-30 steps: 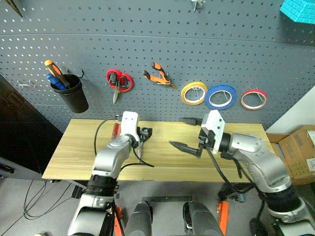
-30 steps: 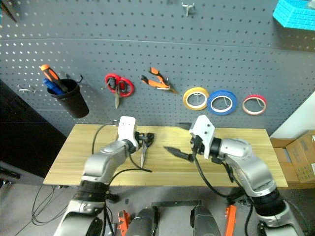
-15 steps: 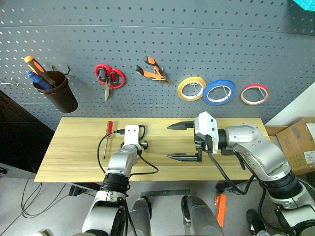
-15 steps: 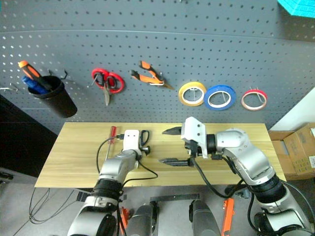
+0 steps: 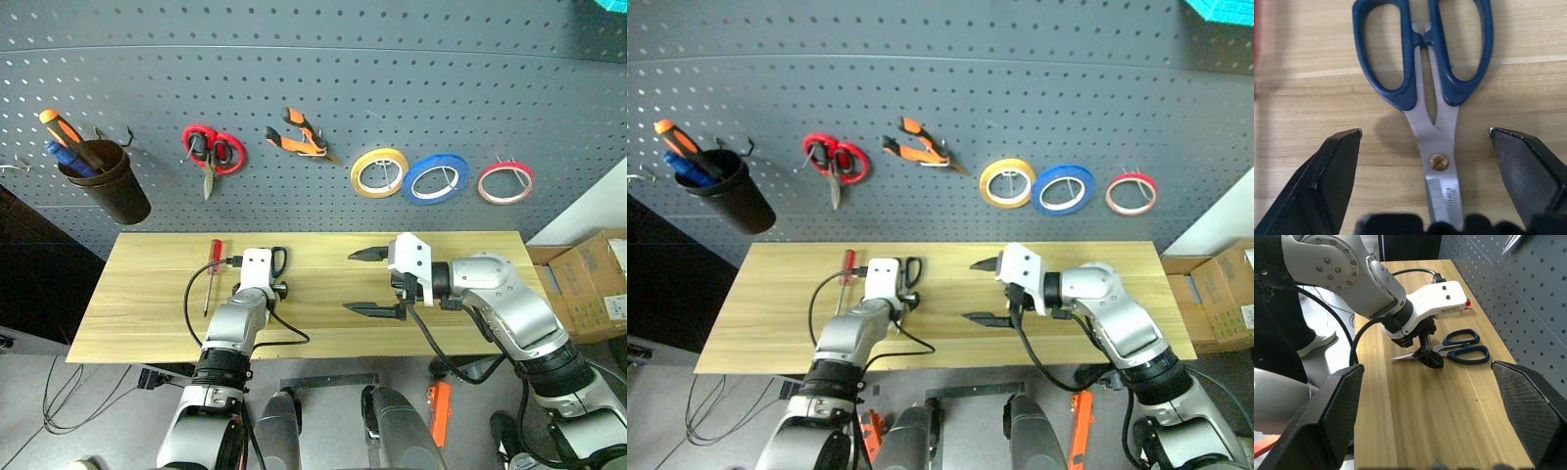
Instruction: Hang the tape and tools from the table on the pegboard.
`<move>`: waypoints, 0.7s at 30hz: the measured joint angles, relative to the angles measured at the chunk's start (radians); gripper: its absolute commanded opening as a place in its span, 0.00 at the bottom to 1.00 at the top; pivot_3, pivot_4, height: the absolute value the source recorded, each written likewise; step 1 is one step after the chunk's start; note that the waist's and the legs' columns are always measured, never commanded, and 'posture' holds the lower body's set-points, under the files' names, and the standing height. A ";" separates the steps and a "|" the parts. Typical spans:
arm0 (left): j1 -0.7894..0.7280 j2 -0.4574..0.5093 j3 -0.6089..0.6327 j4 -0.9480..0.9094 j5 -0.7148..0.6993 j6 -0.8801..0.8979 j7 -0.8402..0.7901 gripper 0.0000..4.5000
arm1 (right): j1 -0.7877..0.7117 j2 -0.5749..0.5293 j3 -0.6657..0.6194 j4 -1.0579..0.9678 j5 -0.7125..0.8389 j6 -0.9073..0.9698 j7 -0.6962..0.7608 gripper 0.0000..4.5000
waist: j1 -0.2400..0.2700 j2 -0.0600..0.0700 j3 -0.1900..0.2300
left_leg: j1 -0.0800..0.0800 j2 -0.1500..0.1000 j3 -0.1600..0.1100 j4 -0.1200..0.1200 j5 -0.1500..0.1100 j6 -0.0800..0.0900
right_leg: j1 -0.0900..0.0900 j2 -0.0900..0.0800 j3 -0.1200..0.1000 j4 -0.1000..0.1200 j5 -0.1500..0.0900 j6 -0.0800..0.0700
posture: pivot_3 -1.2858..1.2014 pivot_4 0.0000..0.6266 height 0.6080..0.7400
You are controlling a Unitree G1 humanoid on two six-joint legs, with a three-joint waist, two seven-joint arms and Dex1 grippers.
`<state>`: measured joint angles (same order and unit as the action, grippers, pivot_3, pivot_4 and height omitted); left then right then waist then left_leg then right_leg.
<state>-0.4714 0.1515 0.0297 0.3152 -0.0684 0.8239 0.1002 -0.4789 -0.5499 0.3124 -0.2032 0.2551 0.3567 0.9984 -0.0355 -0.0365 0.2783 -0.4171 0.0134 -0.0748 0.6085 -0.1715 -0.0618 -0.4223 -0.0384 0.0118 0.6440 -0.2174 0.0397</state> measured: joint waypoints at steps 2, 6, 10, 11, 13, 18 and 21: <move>0.001 0.000 0.005 -0.006 0.002 0.004 0.003 0.87 | 0.000 0.002 -0.001 0.001 0.000 0.000 -0.001 1.00 | 0.000 0.000 0.000 | 0.000 0.000 0.000 0.000 0.000 0.000 | 0.000 0.000 0.000 0.000 0.000 0.000 | 0.50 0.50 1.00; 0.004 -0.004 0.019 -0.010 0.001 0.006 0.005 0.57 | 0.000 0.002 -0.010 0.003 0.000 0.000 0.001 1.00 | 0.000 0.000 0.000 | 0.000 0.000 0.000 0.000 0.000 -0.001 | 0.000 0.000 0.000 0.000 0.000 0.000 | 0.50 0.49 1.00; 0.005 -0.020 0.026 -0.017 0.001 0.018 0.014 0.27 | 0.000 0.002 -0.015 0.003 0.000 0.000 0.003 1.00 | 0.000 0.000 0.000 | 0.000 0.000 0.000 0.000 -0.001 -0.002 | 0.000 0.000 0.000 -0.001 0.000 0.000 | 0.51 0.49 1.00; 0.006 -0.022 0.027 -0.019 0.001 0.019 0.018 0.19 | 0.000 0.002 -0.015 0.003 0.000 0.000 0.003 1.00 | 0.000 0.000 0.000 | 0.000 0.000 0.000 0.000 -0.001 -0.002 | 0.000 0.000 0.000 -0.001 0.000 0.000 | 0.51 0.48 1.00; 0.009 -0.023 0.028 -0.023 0.001 0.021 0.019 0.15 | -0.001 0.002 -0.015 0.004 0.000 0.000 0.004 1.00 | 0.000 0.000 0.000 | 0.000 0.000 0.000 0.000 -0.001 -0.002 | 0.000 0.000 0.000 -0.001 -0.001 0.000 | 0.51 0.48 1.00; 0.012 -0.027 0.040 -0.030 0.001 0.024 0.018 0.15 | -0.003 0.002 -0.015 0.013 -0.001 0.000 0.004 1.00 | 0.000 0.000 0.000 | 0.000 0.000 0.000 0.000 -0.002 -0.003 | 0.000 0.000 0.000 -0.002 -0.001 0.000 | 0.51 0.45 1.00; 0.032 -0.018 0.036 -0.054 0.001 0.020 -0.006 0.15 | 0.000 0.003 -0.021 0.007 0.000 0.004 -0.010 1.00 | 0.000 0.000 0.000 | -0.001 0.000 0.000 -0.001 -0.002 -0.003 | -0.001 0.000 0.000 -0.002 -0.001 0.000 | 0.51 0.42 1.00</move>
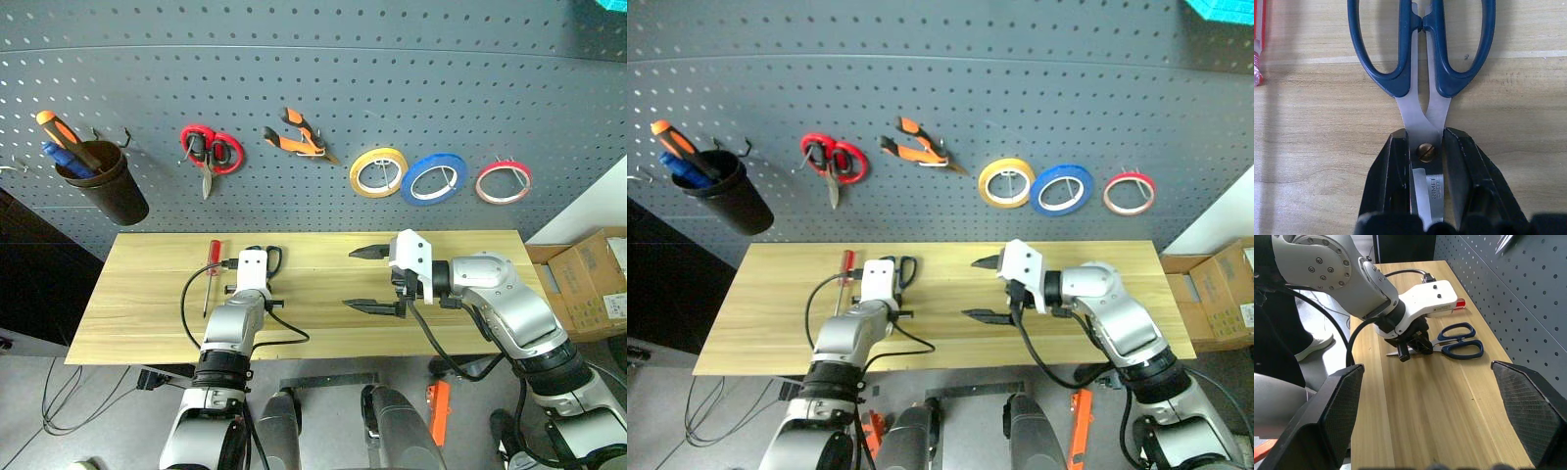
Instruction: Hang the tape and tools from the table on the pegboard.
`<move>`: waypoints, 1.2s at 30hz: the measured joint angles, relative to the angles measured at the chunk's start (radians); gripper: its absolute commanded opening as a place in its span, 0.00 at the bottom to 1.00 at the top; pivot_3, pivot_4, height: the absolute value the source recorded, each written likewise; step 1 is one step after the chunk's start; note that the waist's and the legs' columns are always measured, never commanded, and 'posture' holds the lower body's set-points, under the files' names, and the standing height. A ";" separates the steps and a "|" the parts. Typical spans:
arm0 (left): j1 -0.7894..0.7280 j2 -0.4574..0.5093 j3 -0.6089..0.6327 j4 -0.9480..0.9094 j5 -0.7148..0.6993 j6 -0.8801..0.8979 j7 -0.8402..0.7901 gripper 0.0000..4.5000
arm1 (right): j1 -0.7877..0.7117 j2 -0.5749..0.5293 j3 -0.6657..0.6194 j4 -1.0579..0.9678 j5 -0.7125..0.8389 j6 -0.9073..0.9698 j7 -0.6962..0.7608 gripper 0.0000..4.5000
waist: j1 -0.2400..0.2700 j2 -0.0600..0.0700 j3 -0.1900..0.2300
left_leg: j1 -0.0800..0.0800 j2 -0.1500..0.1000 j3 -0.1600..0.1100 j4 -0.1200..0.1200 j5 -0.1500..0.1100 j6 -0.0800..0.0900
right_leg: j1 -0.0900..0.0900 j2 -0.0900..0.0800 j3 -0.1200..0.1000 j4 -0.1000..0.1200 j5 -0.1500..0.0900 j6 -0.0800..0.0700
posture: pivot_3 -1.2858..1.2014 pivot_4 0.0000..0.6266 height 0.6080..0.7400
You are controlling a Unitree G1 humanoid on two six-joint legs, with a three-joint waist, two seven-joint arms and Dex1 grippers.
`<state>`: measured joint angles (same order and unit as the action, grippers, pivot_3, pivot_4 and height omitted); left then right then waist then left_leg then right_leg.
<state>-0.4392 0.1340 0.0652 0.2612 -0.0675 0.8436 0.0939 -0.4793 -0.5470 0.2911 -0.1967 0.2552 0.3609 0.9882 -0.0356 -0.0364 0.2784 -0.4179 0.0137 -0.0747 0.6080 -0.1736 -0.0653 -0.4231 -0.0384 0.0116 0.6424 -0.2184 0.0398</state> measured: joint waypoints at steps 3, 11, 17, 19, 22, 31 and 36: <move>0.058 0.022 -0.025 -0.078 0.001 0.000 -0.040 0.15 | 0.030 0.019 -0.046 -0.053 0.025 0.048 -0.050 1.00 | 0.003 0.000 0.000 | -0.003 0.000 0.000 0.000 -0.001 -0.002 | -0.002 0.000 0.000 0.000 0.000 0.003 | 0.51 0.39 1.00; 0.160 0.043 -0.026 -0.442 0.002 -0.088 -0.083 0.15 | 0.028 0.166 -0.179 -0.215 0.161 0.239 -0.274 1.00 | 0.015 0.000 -0.001 | -0.017 0.000 -0.001 0.001 -0.001 -0.004 | -0.017 0.000 -0.001 0.002 0.002 0.007 | 0.53 0.29 1.00; 0.275 0.017 -0.008 -0.618 0.027 -0.145 -0.039 0.15 | -0.023 0.221 -0.230 -0.237 0.203 0.262 -0.365 1.00 | 0.019 -0.001 -0.006 | -0.016 0.000 0.000 0.001 -0.001 -0.004 | -0.017 0.000 0.000 0.002 0.002 0.007 | 0.54 0.25 1.00; 0.321 0.013 -0.001 -0.660 0.035 -0.153 -0.025 0.15 | -0.028 0.230 -0.233 -0.247 0.219 0.264 -0.380 1.00 | 0.021 -0.001 -0.008 | -0.016 0.000 0.000 0.001 -0.001 -0.004 | -0.017 0.000 0.000 0.003 0.002 0.007 | 0.55 0.25 1.00; 0.392 -0.007 0.020 -0.727 0.043 -0.163 -0.007 0.15 | -0.042 0.239 -0.233 -0.254 0.240 0.272 -0.392 1.00 | 0.028 -0.002 -0.010 | -0.016 0.000 0.000 0.002 -0.001 -0.003 | -0.017 0.000 0.000 0.003 0.002 0.007 | 0.55 0.25 1.00; 0.474 0.059 0.044 -0.886 0.075 -0.397 -0.047 0.15 | -0.046 0.249 -0.256 -0.299 0.327 0.297 -0.428 1.00 | 0.055 -0.004 -0.027 | -0.016 0.000 0.000 0.003 -0.001 -0.003 | -0.016 0.000 0.000 0.002 0.003 0.006 | 0.56 0.24 1.00; 0.500 0.065 0.038 -0.902 0.091 -0.473 -0.068 0.15 | -0.057 0.252 -0.279 -0.336 0.409 0.332 -0.451 1.00 | 0.058 -0.004 -0.041 | -0.015 0.000 0.000 0.003 -0.001 -0.003 | -0.015 0.001 0.000 0.003 0.003 0.006 | 0.56 0.23 1.00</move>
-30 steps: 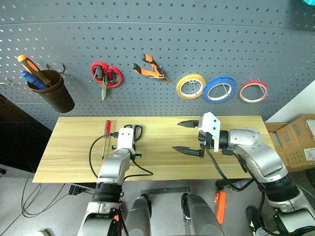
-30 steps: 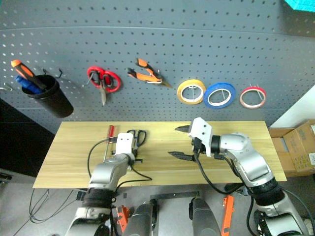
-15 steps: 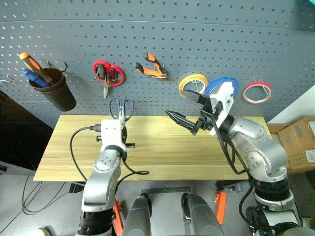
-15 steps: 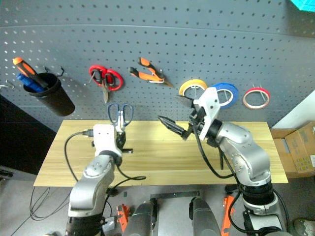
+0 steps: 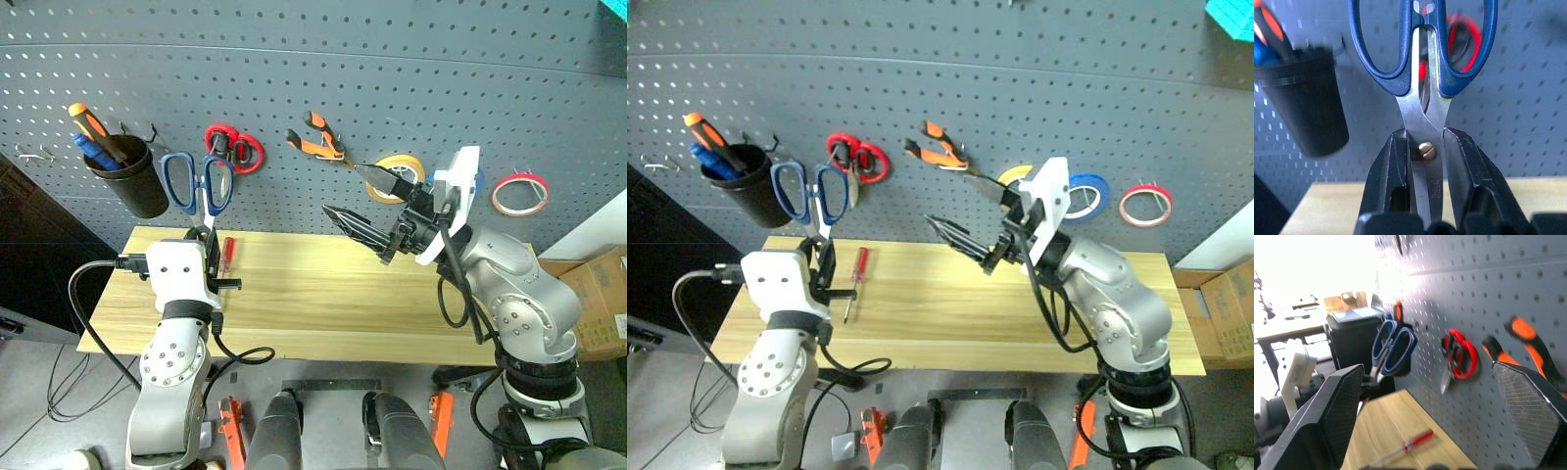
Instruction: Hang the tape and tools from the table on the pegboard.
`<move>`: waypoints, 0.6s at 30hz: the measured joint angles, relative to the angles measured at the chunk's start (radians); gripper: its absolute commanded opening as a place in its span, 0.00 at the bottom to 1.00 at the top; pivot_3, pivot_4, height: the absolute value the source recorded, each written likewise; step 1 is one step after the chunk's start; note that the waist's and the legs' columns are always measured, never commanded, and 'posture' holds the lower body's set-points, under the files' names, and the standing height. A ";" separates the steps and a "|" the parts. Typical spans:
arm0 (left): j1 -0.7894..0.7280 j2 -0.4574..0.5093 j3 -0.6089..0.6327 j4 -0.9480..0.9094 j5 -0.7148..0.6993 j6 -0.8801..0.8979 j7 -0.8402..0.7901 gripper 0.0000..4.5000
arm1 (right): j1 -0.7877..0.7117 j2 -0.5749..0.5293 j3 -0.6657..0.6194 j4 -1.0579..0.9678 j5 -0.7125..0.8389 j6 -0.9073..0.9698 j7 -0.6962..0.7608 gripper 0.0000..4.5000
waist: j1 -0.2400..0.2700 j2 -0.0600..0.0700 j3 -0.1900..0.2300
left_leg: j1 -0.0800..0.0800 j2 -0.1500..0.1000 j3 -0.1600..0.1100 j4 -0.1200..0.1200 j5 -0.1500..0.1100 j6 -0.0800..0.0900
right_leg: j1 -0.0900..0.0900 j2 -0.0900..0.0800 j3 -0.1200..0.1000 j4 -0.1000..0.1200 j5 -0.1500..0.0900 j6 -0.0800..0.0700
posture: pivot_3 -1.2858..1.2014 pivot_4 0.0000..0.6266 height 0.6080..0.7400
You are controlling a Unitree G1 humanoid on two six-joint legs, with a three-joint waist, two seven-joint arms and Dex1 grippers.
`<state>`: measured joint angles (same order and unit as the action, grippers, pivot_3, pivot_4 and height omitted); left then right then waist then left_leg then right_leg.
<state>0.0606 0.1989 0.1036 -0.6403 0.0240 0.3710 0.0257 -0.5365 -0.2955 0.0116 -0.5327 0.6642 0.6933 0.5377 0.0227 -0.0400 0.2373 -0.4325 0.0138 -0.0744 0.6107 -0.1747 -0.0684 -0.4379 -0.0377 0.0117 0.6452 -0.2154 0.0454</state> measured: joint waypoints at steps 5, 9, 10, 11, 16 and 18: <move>0.001 -0.020 0.009 0.013 -0.004 -0.008 0.002 0.15 | -0.001 -0.010 -0.003 -0.013 0.031 0.019 -0.026 1.00 | 0.001 0.000 -0.013 | 0.002 0.000 0.000 0.001 0.000 0.000 | 0.002 0.000 0.000 0.000 0.000 -0.001 | 0.56 0.23 1.00; -0.105 -0.001 0.057 0.121 -0.036 -0.009 -0.021 0.15 | -0.014 -0.011 -0.002 -0.012 0.040 0.021 -0.046 1.00 | 0.002 0.000 -0.014 | 0.002 0.000 0.000 0.002 0.003 0.004 | 0.003 0.001 -0.001 0.000 0.003 -0.005 | 0.56 0.22 1.00; -0.125 0.005 0.063 0.146 -0.042 -0.009 -0.030 0.15 | -0.018 -0.014 -0.002 -0.012 0.040 0.021 -0.049 1.00 | 0.001 0.000 -0.015 | 0.002 0.000 0.000 0.003 0.003 0.005 | 0.004 0.001 -0.001 0.000 0.003 -0.005 | 0.56 0.22 1.00; -0.143 0.011 0.064 0.168 -0.046 -0.009 -0.038 0.15 | -0.021 -0.016 -0.002 -0.012 0.040 0.021 -0.052 1.00 | 0.001 0.001 -0.016 | 0.002 0.000 0.000 0.003 0.003 0.005 | 0.004 0.001 -0.001 0.000 0.003 -0.004 | 0.56 0.22 1.00; -0.227 0.034 0.064 0.270 -0.063 -0.009 -0.070 0.15 | -0.026 -0.017 -0.002 -0.011 0.039 0.020 -0.067 1.00 | 0.001 0.000 -0.018 | 0.002 0.000 0.000 0.004 0.003 0.005 | 0.005 0.001 0.000 0.000 0.006 -0.001 | 0.55 0.22 1.00; -0.242 0.034 0.058 0.281 -0.070 -0.008 -0.086 0.15 | -0.026 -0.018 -0.002 -0.011 0.037 0.020 -0.074 1.00 | 0.000 0.000 -0.018 | 0.002 0.000 0.000 0.004 0.003 0.005 | 0.005 0.001 0.000 0.000 0.006 -0.001 | 0.55 0.22 1.00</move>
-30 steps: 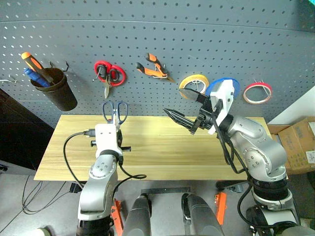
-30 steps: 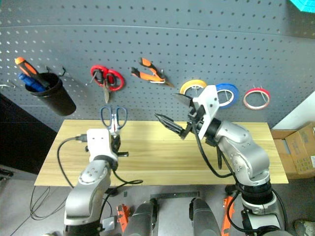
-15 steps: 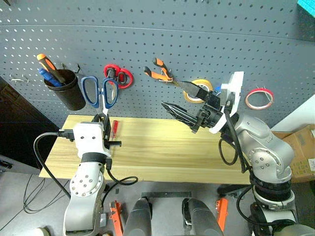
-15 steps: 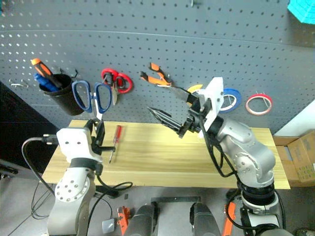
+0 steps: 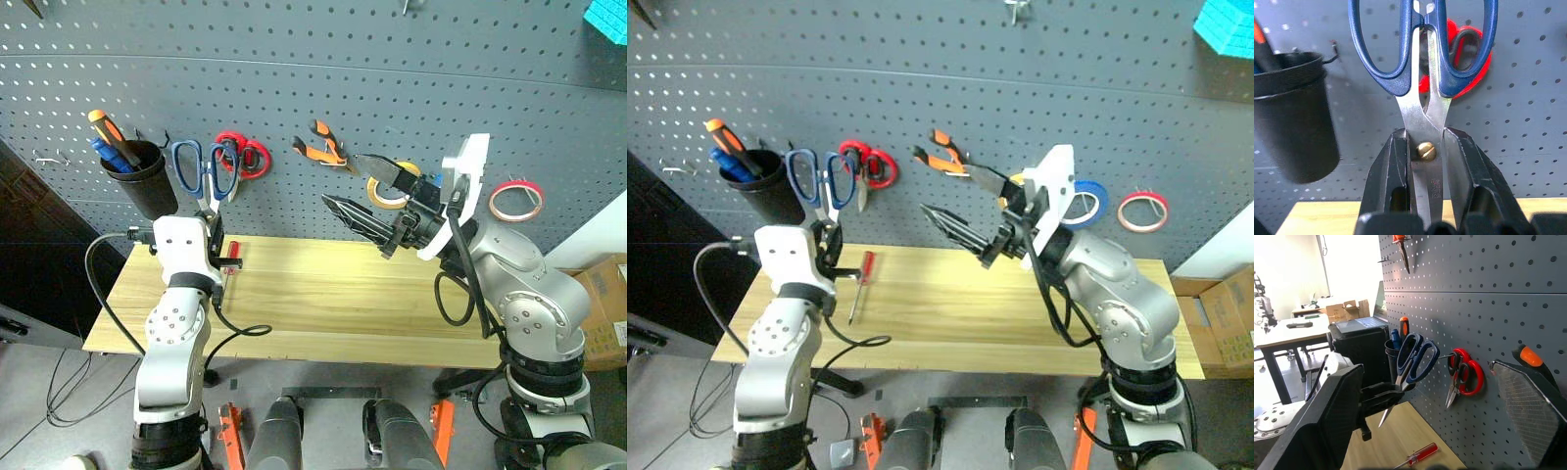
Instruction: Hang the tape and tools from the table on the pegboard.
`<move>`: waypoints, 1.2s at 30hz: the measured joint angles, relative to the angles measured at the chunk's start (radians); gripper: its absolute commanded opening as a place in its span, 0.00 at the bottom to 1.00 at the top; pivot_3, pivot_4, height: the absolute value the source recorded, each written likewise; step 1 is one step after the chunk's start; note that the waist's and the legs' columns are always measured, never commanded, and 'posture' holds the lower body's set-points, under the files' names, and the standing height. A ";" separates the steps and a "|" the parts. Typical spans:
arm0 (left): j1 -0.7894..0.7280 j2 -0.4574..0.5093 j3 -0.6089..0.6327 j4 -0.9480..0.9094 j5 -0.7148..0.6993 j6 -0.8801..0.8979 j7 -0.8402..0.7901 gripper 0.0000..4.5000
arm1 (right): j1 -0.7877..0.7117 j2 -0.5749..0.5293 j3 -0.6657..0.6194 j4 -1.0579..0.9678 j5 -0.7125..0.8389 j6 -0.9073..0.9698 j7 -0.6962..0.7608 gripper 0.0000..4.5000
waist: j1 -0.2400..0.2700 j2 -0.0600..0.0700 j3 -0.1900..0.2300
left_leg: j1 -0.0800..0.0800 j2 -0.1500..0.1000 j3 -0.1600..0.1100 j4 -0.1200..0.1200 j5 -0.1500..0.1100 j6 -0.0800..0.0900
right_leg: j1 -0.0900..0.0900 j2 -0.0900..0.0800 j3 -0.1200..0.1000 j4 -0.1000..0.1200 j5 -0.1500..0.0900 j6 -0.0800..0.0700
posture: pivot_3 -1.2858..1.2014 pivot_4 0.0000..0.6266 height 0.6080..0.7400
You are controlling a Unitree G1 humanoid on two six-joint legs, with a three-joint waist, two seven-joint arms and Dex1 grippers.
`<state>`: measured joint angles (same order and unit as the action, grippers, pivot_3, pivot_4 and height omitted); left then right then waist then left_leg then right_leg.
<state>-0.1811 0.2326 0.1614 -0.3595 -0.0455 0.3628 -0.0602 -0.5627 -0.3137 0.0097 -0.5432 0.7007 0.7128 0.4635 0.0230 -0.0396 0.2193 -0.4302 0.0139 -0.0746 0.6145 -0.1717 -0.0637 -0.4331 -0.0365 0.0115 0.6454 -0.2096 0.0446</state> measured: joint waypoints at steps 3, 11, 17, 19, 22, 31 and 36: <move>-0.009 -0.001 -0.007 0.007 -0.006 0.000 -0.013 0.15 | 0.000 -0.001 0.000 0.000 -0.004 -0.001 -0.011 1.00 | 0.000 0.000 0.000 | 0.000 0.000 0.000 0.000 0.000 0.000 | 0.000 0.000 0.000 0.000 0.000 0.000 | 0.55 0.22 1.00; -0.009 -0.005 -0.018 0.007 -0.008 0.007 -0.018 0.15 | 0.001 -0.008 0.000 0.000 -0.011 -0.001 -0.029 1.00 | -0.001 0.000 0.000 | 0.004 0.000 0.000 0.000 0.000 0.000 | 0.004 0.000 0.000 0.000 0.000 0.000 | 0.55 0.22 1.00; -0.003 -0.021 -0.019 -0.002 -0.011 0.009 -0.016 0.15 | 0.002 -0.015 0.000 0.000 -0.011 -0.001 -0.030 1.00 | -0.001 0.000 0.000 | 0.011 0.000 0.000 0.000 0.000 0.000 | 0.011 0.000 0.000 -0.001 -0.002 -0.003 | 0.55 0.22 1.00; 0.015 -0.029 -0.019 -0.029 -0.014 0.015 -0.016 0.15 | 0.004 -0.017 0.000 0.000 -0.011 -0.002 -0.030 1.00 | -0.001 0.000 0.000 | 0.011 0.000 0.000 0.000 0.000 0.000 | 0.012 0.000 0.000 -0.001 -0.003 -0.005 | 0.55 0.22 1.00; 0.032 -0.041 -0.026 -0.054 -0.018 0.025 -0.015 0.15 | 0.004 -0.017 0.000 0.000 -0.011 -0.002 -0.031 1.00 | -0.001 0.000 0.000 | 0.012 0.000 0.000 0.000 0.000 0.000 | 0.012 0.000 0.000 -0.001 -0.003 -0.005 | 0.55 0.22 1.00; -0.036 -0.036 -0.036 0.011 -0.019 0.026 -0.016 0.15 | 0.004 -0.018 0.002 0.000 -0.014 -0.004 -0.031 1.00 | -0.001 0.000 -0.001 | 0.012 0.000 0.000 0.000 0.000 0.000 | 0.013 0.000 0.000 -0.001 -0.003 -0.005 | 0.54 0.21 1.00; -0.079 -0.033 -0.035 0.109 -0.026 0.032 -0.017 0.15 | 0.005 -0.024 0.001 0.000 -0.019 -0.004 -0.036 1.00 | -0.001 0.000 -0.001 | 0.012 0.000 0.001 0.000 0.000 0.000 | 0.013 0.000 0.001 -0.001 -0.001 -0.001 | 0.54 0.22 1.00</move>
<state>-0.2597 0.1994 0.1267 -0.2509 -0.0714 0.3948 -0.0776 -0.5576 -0.3372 0.0107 -0.5435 0.6815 0.7086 0.4277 0.0218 -0.0393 0.2180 -0.4177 0.0141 -0.0740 0.6142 -0.1716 -0.0635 -0.4206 -0.0364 0.0120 0.6448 -0.2103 0.0434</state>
